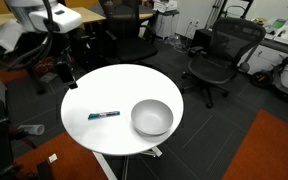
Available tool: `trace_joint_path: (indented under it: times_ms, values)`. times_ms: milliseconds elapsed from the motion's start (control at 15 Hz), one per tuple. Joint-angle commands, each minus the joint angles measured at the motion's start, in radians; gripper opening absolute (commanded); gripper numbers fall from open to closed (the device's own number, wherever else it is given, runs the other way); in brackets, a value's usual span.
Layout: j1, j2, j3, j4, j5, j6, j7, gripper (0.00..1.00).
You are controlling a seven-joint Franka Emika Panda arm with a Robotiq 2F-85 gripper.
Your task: Pick up the black marker from the table and put it in the grey bowl
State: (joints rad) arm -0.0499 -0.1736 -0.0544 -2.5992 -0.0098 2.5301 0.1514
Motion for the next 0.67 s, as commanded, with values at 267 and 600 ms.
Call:
trace_joint_path:
  times_ms: [267, 600]
  values:
    - [-0.025, 0.197, -0.011, 0.058, 0.044, 0.096, 0.046, 1.0]
    - [-0.02, 0.318, -0.017, 0.115, 0.099, 0.127, 0.044, 1.0]
